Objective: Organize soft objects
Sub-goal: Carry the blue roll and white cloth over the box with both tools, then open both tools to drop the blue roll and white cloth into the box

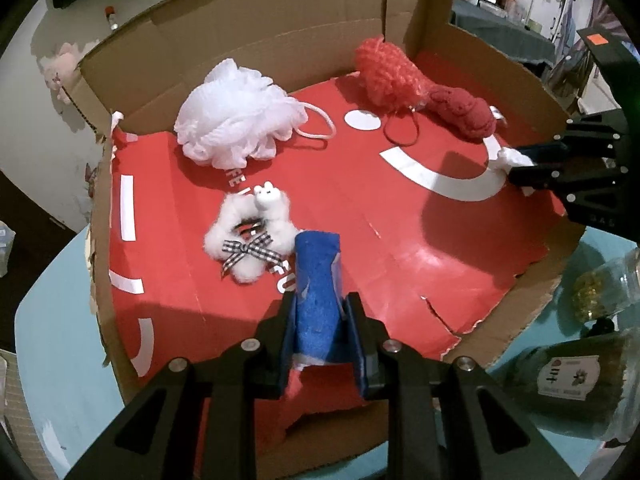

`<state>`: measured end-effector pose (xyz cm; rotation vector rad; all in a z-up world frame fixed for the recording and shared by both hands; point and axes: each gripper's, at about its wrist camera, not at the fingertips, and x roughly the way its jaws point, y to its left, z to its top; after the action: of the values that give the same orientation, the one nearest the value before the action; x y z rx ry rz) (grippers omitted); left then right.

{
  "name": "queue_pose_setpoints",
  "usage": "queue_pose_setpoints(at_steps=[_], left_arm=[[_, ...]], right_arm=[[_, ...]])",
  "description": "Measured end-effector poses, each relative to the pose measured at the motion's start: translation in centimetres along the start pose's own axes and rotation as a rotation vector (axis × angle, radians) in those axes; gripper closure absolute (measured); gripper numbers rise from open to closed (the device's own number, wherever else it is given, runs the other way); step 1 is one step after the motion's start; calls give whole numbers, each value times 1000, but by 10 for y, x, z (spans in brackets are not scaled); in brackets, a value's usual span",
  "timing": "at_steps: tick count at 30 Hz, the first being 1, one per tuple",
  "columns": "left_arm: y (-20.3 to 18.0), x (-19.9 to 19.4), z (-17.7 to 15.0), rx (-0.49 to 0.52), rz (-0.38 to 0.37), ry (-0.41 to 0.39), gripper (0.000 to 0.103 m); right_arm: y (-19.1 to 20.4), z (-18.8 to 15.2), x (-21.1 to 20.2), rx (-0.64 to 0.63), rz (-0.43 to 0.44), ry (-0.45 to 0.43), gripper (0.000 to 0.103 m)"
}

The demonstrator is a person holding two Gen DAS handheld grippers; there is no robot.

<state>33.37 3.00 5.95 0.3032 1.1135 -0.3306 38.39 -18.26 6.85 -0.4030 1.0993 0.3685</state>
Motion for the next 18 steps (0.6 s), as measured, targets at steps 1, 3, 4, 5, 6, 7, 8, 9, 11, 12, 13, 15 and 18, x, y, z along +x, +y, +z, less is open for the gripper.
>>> queue_pose_setpoints(at_steps=[1, 3, 4, 5, 6, 7, 8, 9, 11, 12, 13, 15, 18], left_arm=[[1, 1, 0, -2, -1, 4, 77], [0, 4, 2, -3, 0, 11, 77], [0, 5, 3, -1, 2, 15, 77], [-1, 8, 4, 2, 5, 16, 77], [-1, 9, 4, 2, 4, 16, 77], [-1, 10, 4, 0, 2, 16, 77], [0, 10, 5, -3, 0, 14, 77], [0, 10, 5, -5, -1, 14, 77], [1, 9, 5, -8, -1, 13, 76], [1, 9, 5, -7, -1, 14, 76], [1, 7, 4, -7, 0, 13, 75], [2, 7, 4, -7, -2, 6, 68], [3, 1, 3, -18, -6, -23, 56]], right_arm=[[1, 1, 2, -4, -5, 7, 83], [3, 2, 6, -11, -11, 16, 81], [3, 2, 8, -13, -18, 18, 81], [4, 1, 9, -16, -24, 19, 81], [5, 2, 9, -18, -26, 18, 81], [5, 1, 9, -20, -26, 18, 81], [4, 1, 9, -20, -25, 19, 80], [4, 1, 8, -20, -26, 20, 80], [5, 1, 8, -23, -27, 22, 80], [5, 0, 8, -25, -30, 23, 80], [6, 0, 8, -27, -32, 24, 80], [7, 0, 8, -28, -30, 26, 77], [9, 0, 9, -36, -32, 26, 72]])
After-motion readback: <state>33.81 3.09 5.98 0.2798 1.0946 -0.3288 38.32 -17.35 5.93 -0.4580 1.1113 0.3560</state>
